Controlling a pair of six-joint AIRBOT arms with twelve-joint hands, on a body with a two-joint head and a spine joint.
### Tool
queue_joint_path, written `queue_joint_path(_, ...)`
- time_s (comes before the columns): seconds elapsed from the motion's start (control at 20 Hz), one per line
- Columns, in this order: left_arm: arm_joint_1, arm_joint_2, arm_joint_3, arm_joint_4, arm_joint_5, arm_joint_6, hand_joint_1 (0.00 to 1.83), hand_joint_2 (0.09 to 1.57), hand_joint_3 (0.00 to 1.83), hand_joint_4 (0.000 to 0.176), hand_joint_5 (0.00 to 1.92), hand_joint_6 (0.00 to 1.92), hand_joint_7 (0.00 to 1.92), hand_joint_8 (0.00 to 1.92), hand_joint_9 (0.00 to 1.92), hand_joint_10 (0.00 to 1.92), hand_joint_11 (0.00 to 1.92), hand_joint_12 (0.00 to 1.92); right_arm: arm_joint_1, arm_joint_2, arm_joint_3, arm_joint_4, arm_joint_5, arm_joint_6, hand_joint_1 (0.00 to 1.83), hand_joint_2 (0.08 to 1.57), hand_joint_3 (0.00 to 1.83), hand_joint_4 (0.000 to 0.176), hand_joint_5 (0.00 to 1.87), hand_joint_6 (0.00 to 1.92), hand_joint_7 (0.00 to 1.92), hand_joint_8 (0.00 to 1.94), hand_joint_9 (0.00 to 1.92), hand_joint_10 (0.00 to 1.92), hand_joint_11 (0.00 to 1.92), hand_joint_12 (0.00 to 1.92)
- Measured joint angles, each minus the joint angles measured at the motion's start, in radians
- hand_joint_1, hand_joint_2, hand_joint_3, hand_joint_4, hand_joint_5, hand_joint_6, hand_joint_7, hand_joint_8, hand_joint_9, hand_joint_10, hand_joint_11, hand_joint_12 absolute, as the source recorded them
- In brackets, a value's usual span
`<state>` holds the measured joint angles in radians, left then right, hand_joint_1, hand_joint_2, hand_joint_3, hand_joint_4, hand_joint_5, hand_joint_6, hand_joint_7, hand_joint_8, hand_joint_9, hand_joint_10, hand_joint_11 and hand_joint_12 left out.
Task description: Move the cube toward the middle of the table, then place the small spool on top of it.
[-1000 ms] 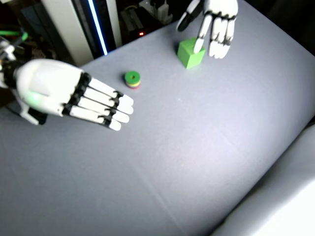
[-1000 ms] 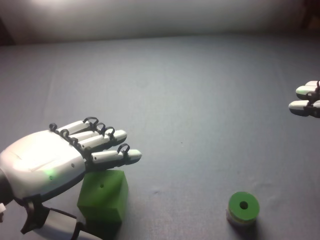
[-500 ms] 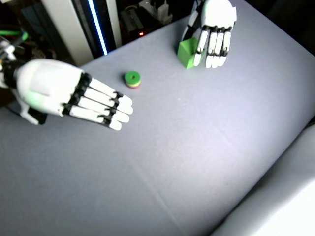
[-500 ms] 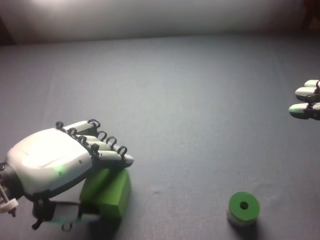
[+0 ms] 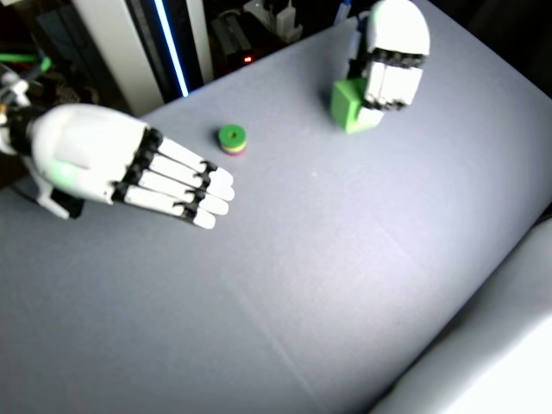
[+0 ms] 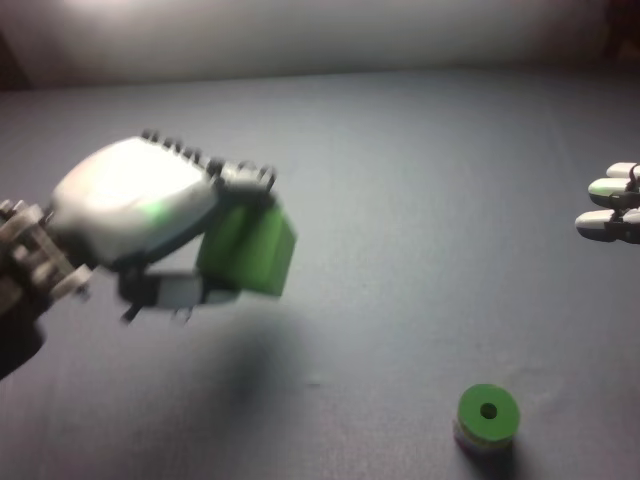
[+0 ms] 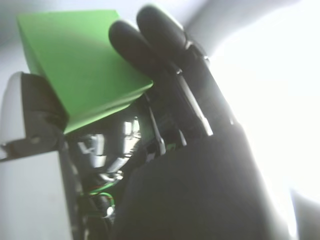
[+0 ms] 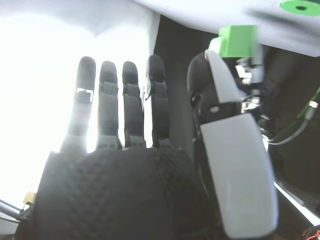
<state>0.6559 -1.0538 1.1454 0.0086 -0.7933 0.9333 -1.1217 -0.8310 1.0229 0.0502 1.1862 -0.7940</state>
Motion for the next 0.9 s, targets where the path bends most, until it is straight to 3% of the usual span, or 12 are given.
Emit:
queue_joint_path(0.05,-0.033,-0.035,0.042,0.037,0.03,-0.049,1.33,1.18,0.0,0.0,0.82,1.03,0.81,1.35,0.8,1.33,0.68,1.31,0.003,-0.003,0.003,-0.001,-0.002,0.0,0.95,1.26,0.0,0.0,0.55,0.0,0.36,0.0,0.35,0.01,0.05,0.89)
queue_joint_path(0.1,-0.065,-0.068,0.077,0.079,0.071,-0.093,1.37,1.14,0.0,0.0,0.85,1.02,0.93,1.11,0.9,1.22,0.71,1.13,0.003,-0.008,0.008,0.003,0.0,0.0,0.93,1.3,0.0,0.0,0.5,0.0,0.37,0.0,0.37,0.01,0.09,0.86)
queue_joint_path(0.15,-0.106,-0.114,0.108,0.126,0.12,-0.119,1.37,1.13,0.0,0.0,0.88,1.02,0.95,1.06,0.9,1.22,0.71,1.0,0.01,-0.017,0.015,0.002,-0.004,0.0,0.94,1.32,0.0,0.0,0.48,0.0,0.39,0.0,0.44,0.01,0.17,0.84)
queue_joint_path(0.2,-0.118,-0.129,0.114,0.134,0.13,-0.121,1.38,1.12,0.0,0.0,0.93,0.91,0.93,1.1,0.89,1.24,0.71,0.98,0.01,-0.021,0.018,0.002,-0.003,0.0,0.93,1.34,0.0,0.0,0.43,0.0,0.42,0.0,0.47,0.01,0.29,0.73)
queue_joint_path(0.3,-0.138,-0.166,0.129,0.161,0.141,-0.124,1.38,1.12,0.0,0.0,0.94,0.87,0.96,1.07,0.88,1.25,0.67,1.02,0.026,-0.029,0.019,-0.013,-0.006,0.0,0.79,1.42,0.01,0.0,0.31,0.0,0.35,0.0,0.39,0.0,0.23,0.57)
queue_joint_path(0.4,-0.142,-0.202,0.158,0.16,0.166,-0.124,1.38,1.11,0.0,0.0,0.97,0.74,1.01,1.02,0.9,1.25,0.69,1.09,0.039,-0.031,0.027,-0.024,-0.005,0.0,0.64,1.48,0.0,0.0,0.25,0.0,0.31,0.0,0.33,0.0,0.12,0.63)
queue_joint_path(0.5,-0.142,-0.216,0.181,0.155,0.203,-0.127,1.39,1.09,0.0,0.0,0.91,0.94,1.03,0.93,1.0,1.08,0.76,0.98,0.043,-0.033,0.03,-0.024,0.0,0.0,0.7,1.48,0.0,0.0,0.25,0.0,0.33,0.0,0.36,0.01,0.16,0.65)
queue_joint_path(0.65,-0.14,-0.234,0.196,0.146,0.233,-0.127,1.38,1.11,0.0,0.0,0.96,0.71,0.92,1.14,0.98,1.15,0.82,0.92,0.046,-0.038,0.031,-0.036,-0.003,0.0,0.79,1.48,0.0,0.0,0.21,0.0,0.31,0.0,0.36,0.0,0.15,0.66)
queue_joint_path(0.75,-0.14,-0.251,0.201,0.15,0.24,-0.127,1.39,1.08,0.0,0.0,0.99,0.7,0.99,1.02,1.04,1.11,0.75,0.9,0.046,-0.04,0.031,-0.038,-0.002,0.0,0.88,1.45,0.0,0.0,0.21,0.0,0.33,0.0,0.38,0.01,0.16,0.68)
queue_joint_path(0.8,-0.14,-0.257,0.201,0.153,0.24,-0.128,1.29,1.1,0.0,0.0,0.98,0.75,1.02,1.1,0.99,0.6,0.75,0.87,0.046,-0.041,0.031,-0.037,-0.003,0.0,0.9,1.46,0.0,0.0,0.19,0.0,0.31,0.0,0.36,0.0,0.13,0.67)
queue_joint_path(0.85,-0.14,-0.259,0.201,0.153,0.24,-0.128,1.24,1.12,0.0,0.0,0.95,0.87,0.97,1.15,0.97,0.3,0.71,0.79,0.046,-0.041,0.032,-0.036,-0.003,0.0,0.93,1.45,0.0,0.0,0.19,0.0,0.31,0.0,0.37,0.0,0.14,0.68)
queue_joint_path(0.9,-0.14,-0.259,0.203,0.152,0.24,-0.131,1.21,1.07,0.0,0.0,0.82,0.32,0.83,0.48,0.93,0.13,0.64,0.73,0.046,-0.041,0.032,-0.035,-0.003,0.0,0.95,1.45,0.0,0.0,0.19,0.0,0.3,0.0,0.37,0.0,0.13,0.69)
